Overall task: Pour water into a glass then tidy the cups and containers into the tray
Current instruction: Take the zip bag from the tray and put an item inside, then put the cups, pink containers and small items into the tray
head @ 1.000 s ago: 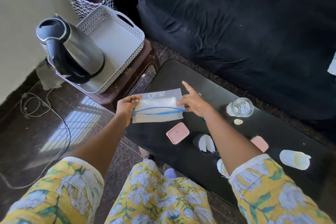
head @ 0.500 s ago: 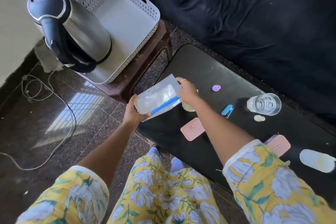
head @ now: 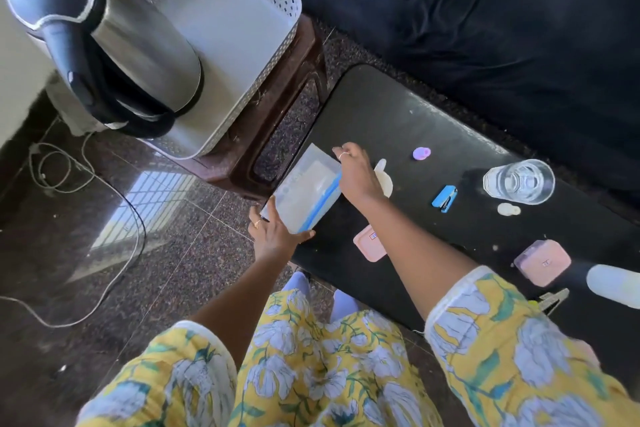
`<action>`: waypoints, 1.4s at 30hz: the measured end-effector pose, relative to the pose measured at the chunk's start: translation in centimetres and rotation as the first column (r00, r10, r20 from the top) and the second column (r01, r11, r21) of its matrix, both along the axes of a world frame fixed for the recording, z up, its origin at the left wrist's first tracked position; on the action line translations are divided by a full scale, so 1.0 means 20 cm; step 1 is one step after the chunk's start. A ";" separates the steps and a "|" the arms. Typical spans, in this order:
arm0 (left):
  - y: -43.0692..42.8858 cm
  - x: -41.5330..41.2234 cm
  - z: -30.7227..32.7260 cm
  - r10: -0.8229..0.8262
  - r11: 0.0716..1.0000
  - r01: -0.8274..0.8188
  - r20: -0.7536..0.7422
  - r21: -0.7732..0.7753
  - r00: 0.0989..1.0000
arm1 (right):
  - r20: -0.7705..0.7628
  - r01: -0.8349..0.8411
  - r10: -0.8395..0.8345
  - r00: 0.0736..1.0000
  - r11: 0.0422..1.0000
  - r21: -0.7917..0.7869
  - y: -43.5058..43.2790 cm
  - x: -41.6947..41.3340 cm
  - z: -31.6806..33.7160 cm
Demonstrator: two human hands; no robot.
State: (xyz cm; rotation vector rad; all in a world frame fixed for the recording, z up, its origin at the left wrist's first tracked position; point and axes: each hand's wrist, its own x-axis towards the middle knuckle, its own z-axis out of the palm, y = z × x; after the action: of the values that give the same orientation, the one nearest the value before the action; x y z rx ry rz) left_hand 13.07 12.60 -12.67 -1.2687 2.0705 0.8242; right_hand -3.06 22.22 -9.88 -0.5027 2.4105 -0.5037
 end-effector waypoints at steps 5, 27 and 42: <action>-0.02 -0.08 0.02 -0.270 0.957 0.256 -0.097 -0.139 0.958 | -0.107 0.151 -0.165 0.981 0.981 -0.125 0.13 -0.06 0.05; 0.72 -0.38 0.21 -0.776 0.591 0.790 -0.382 -0.163 0.502 | 0.141 0.503 -0.572 0.808 0.795 0.339 1.01 0.37 0.11; 1.20 -0.99 0.31 -0.809 0.581 0.754 -0.319 -0.307 0.494 | -0.020 0.585 -0.615 0.789 0.740 0.332 1.68 -0.13 0.38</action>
State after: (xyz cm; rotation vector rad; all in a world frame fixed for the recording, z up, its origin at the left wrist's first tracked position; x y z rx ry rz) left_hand -6.65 36.67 -6.49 -0.0241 2.7147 0.5388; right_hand -5.70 55.76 -2.23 0.4657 2.4648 -0.3653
